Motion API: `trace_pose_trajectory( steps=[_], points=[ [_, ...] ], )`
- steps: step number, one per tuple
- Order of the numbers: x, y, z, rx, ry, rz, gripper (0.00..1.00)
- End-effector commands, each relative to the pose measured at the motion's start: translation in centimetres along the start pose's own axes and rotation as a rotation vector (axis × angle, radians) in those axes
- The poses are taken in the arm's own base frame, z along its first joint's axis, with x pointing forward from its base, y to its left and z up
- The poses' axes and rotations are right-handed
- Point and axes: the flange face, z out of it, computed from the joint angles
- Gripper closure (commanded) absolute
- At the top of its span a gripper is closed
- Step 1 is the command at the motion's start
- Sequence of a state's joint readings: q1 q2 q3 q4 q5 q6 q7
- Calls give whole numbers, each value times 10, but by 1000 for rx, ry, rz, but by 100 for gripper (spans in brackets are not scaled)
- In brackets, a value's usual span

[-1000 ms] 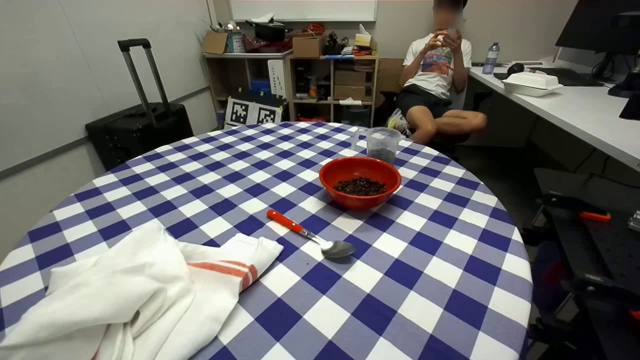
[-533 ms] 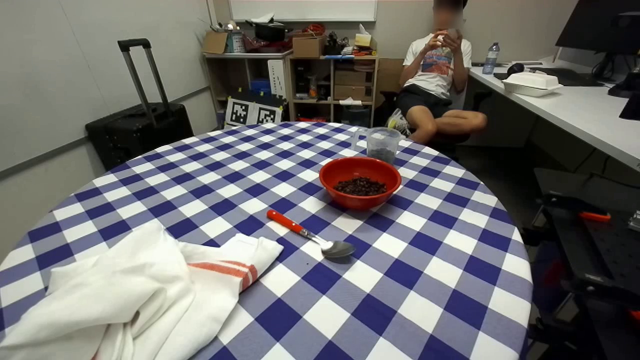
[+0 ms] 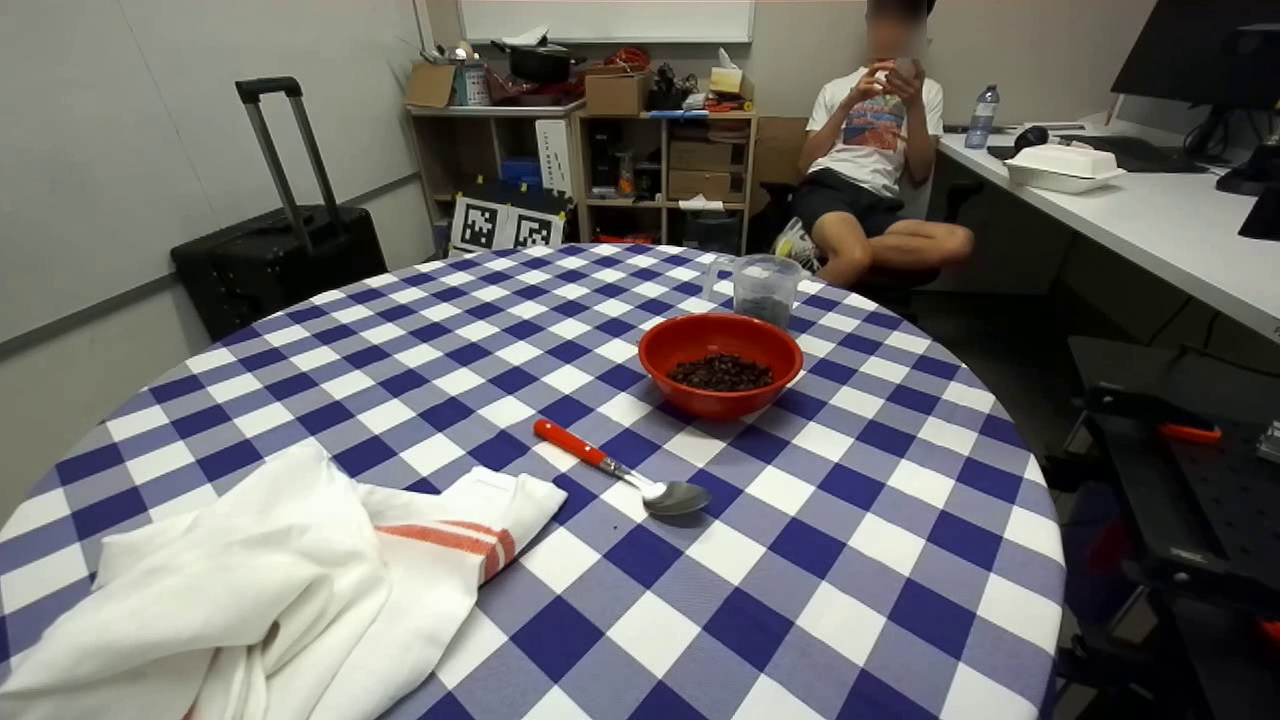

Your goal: Place the contents in the clear jug into the red bowl

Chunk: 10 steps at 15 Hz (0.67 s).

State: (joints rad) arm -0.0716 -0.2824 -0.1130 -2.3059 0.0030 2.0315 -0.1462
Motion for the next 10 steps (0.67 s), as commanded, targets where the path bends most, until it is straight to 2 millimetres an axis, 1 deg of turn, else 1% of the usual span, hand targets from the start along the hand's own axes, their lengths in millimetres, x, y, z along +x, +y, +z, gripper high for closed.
trace_pose_trajectory(
  steps=[1,5,10],
  points=[
    [26,-9,34,-79,16,-17,0],
    [53,-7,72,-143,43,-19,0],
    [83,3,106,-165,76,40,0]
  ],
)
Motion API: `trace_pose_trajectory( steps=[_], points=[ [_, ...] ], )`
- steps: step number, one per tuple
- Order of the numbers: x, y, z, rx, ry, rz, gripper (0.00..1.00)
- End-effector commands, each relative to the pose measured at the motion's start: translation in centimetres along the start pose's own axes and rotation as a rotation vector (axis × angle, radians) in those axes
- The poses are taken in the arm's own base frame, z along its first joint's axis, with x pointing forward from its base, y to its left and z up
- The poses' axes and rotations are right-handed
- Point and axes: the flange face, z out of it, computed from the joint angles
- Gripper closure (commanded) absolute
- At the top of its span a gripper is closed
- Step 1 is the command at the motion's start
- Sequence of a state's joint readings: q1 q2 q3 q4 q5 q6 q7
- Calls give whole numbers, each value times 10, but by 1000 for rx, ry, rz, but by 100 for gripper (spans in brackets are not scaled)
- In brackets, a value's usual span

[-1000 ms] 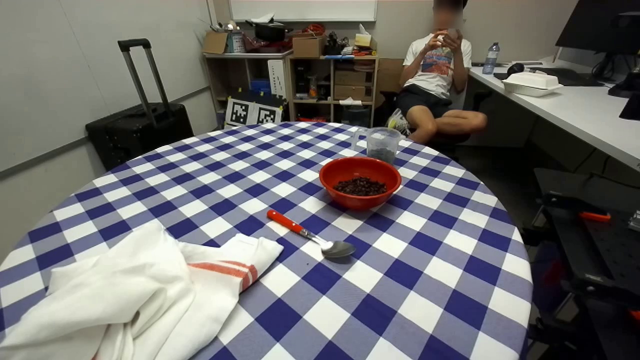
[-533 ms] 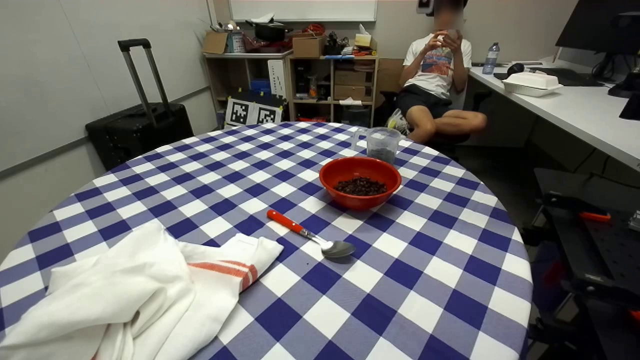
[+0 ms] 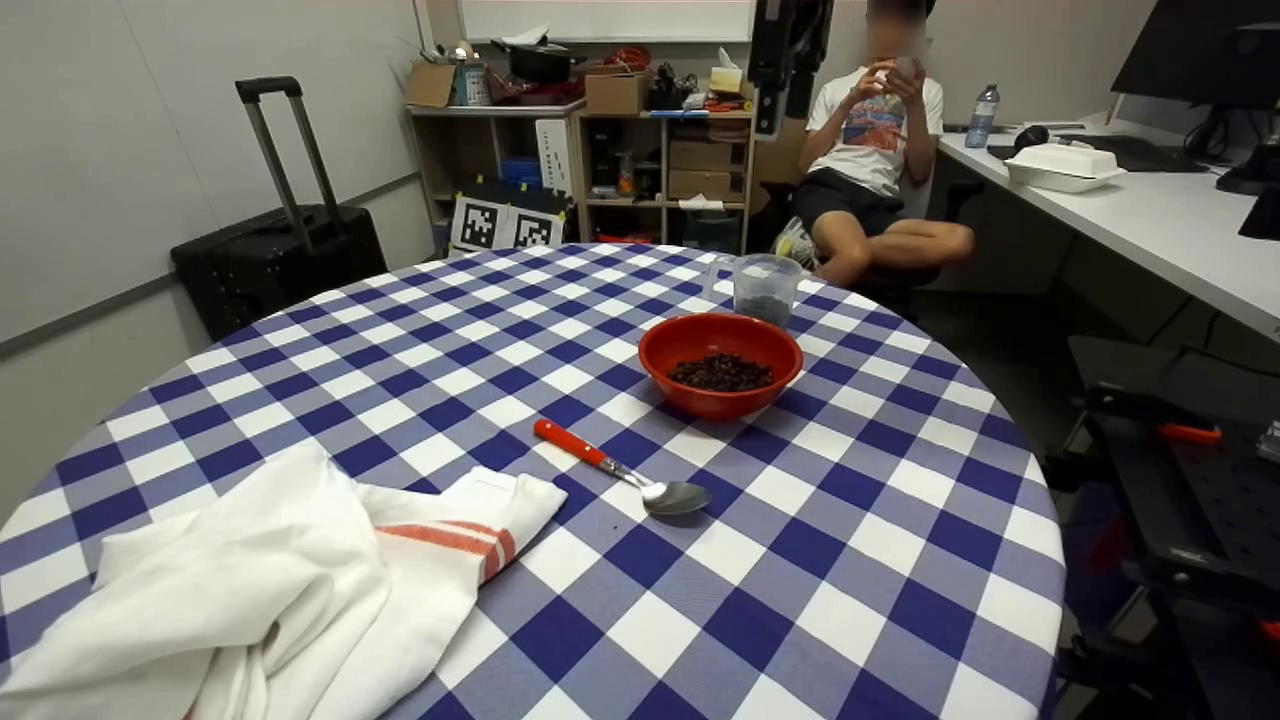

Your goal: Place the contents in the clear jug into the red bowl

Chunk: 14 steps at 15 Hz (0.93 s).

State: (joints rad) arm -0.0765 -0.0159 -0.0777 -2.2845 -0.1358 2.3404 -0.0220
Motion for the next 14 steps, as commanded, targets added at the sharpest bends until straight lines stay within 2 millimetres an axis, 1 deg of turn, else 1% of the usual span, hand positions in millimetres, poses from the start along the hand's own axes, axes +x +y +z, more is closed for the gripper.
trace_pose_trajectory(
  steps=[1,8,11,14],
  points=[
    [30,7,21,-35,24,50,0],
    [73,27,56,-84,16,120,0],
    [88,43,71,-117,7,132,0],
    [95,62,87,-130,-19,150,0]
  ],
)
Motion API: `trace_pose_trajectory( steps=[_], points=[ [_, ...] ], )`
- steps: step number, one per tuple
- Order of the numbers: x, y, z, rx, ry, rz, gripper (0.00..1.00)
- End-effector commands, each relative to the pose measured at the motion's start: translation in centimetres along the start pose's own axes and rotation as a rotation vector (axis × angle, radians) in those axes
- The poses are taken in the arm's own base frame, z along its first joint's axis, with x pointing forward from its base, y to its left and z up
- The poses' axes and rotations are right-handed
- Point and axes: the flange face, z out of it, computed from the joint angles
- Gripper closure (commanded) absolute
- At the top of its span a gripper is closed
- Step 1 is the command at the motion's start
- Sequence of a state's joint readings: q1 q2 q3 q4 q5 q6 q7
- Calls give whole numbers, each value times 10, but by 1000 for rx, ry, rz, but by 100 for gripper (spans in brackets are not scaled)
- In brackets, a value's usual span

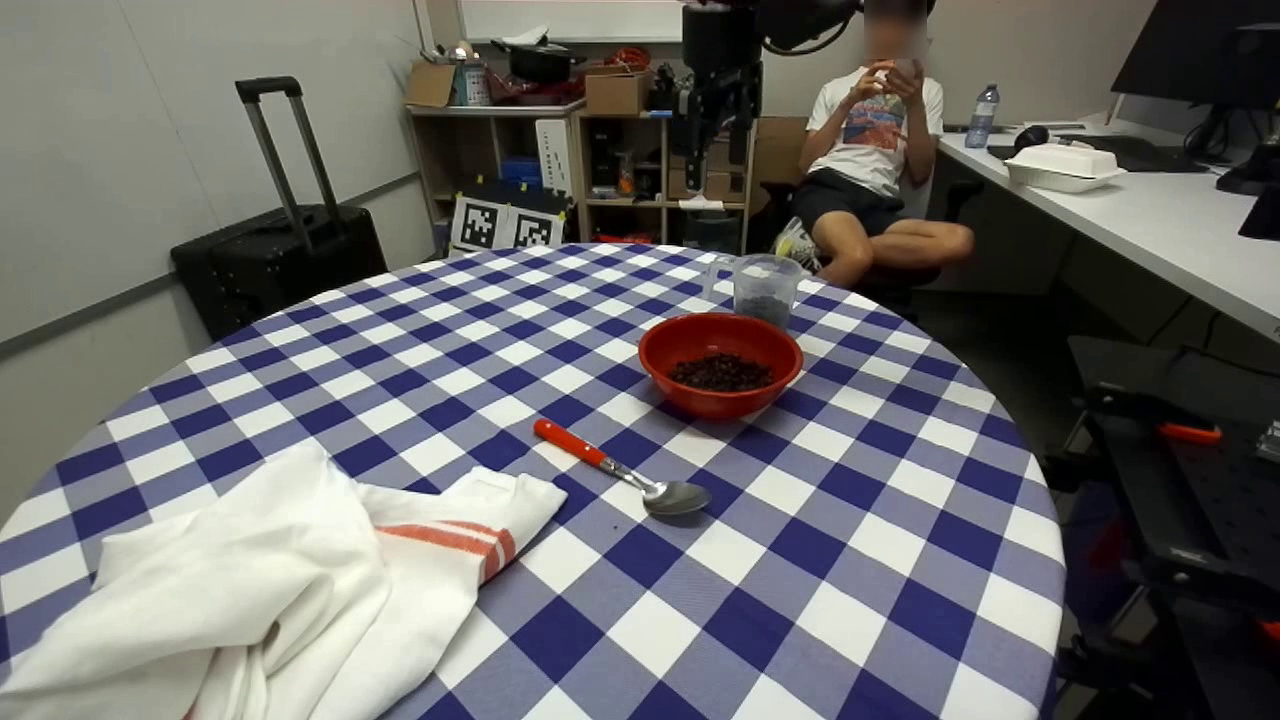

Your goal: Place the contents in the clear jug into the red bowl

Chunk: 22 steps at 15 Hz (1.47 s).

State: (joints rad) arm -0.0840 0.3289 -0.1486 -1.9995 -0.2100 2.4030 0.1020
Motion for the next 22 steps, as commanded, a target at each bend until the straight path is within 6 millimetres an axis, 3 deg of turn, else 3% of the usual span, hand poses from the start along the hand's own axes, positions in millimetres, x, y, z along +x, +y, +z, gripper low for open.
trace_pose_trajectory(
  steps=[1,6,10,17,22],
  points=[
    [18,17,21,-30,-25,29,0],
    [15,32,47,-18,-96,51,0],
    [4,32,66,-8,-174,50,0],
    [-8,6,82,12,-262,-5,0],
    [-2,-11,88,28,-258,-28,0]
  ],
)
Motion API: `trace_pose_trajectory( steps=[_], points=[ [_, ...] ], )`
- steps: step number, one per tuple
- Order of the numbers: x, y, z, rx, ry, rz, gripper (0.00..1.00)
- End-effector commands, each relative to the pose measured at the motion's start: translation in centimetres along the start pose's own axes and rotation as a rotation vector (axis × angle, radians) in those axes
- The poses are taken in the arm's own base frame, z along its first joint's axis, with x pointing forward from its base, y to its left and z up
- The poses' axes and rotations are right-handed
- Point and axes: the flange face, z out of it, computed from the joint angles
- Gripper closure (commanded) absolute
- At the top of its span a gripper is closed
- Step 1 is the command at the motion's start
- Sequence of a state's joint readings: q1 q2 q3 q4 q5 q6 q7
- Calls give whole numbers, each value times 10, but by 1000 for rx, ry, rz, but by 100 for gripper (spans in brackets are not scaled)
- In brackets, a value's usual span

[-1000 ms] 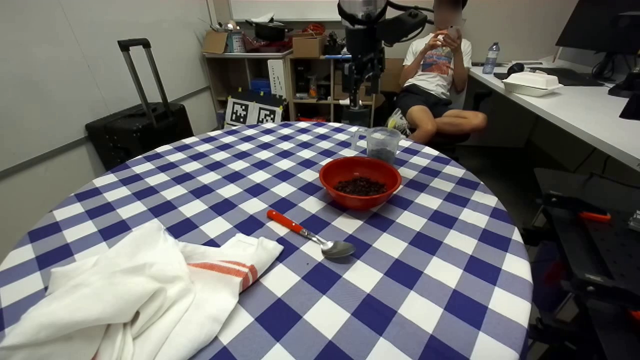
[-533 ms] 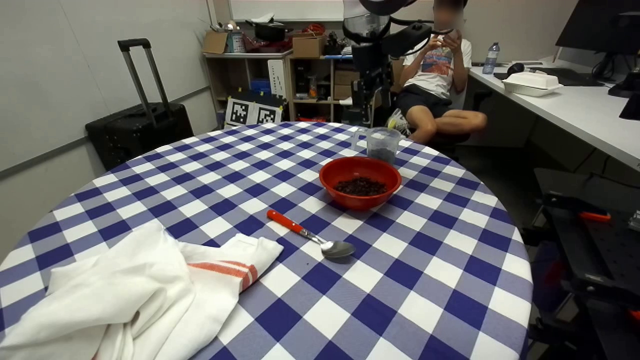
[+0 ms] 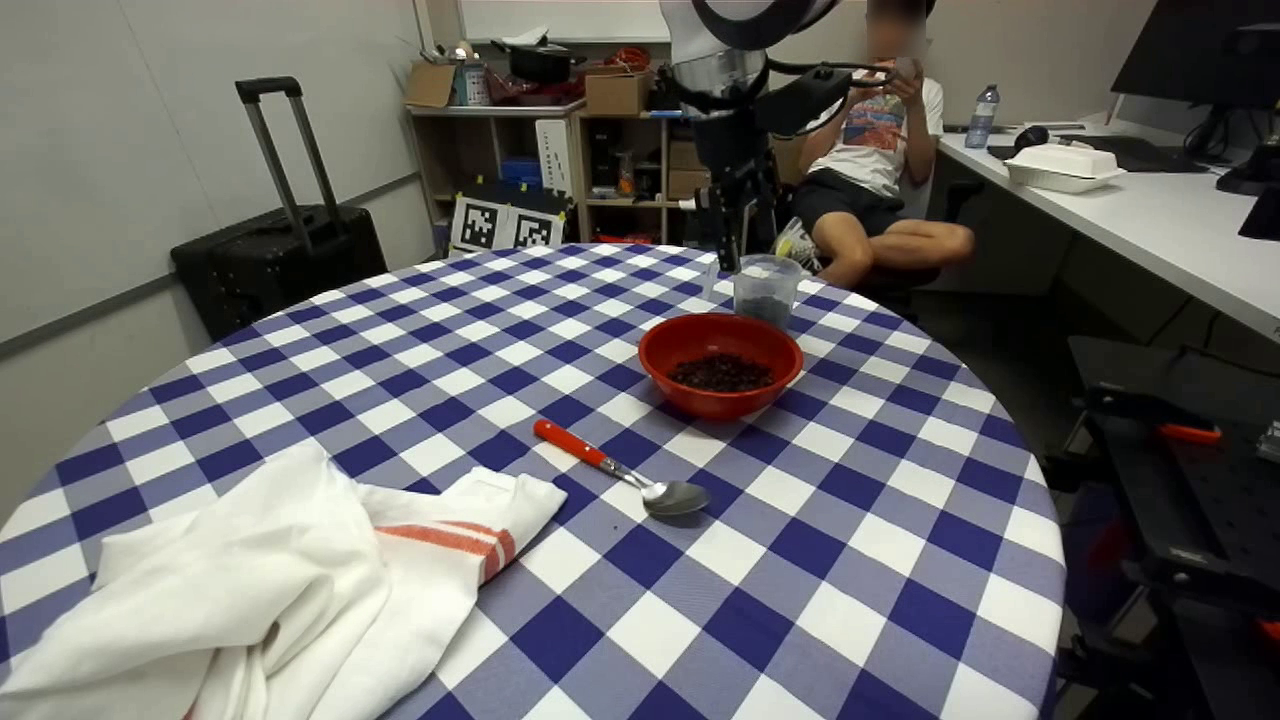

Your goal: Place the contents in the clear jug into the red bowl

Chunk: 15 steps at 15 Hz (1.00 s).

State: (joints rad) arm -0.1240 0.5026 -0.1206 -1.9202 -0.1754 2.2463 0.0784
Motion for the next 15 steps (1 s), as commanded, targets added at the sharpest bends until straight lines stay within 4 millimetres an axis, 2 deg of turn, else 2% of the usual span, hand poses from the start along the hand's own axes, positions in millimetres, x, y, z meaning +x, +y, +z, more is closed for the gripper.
trace_pose_trajectory(
  steps=[1,10,15],
  points=[
    [13,-7,-1,20,-5,-26,0],
    [44,-10,-8,6,10,-58,0],
    [57,-5,-2,-5,-3,-57,0]
  ],
)
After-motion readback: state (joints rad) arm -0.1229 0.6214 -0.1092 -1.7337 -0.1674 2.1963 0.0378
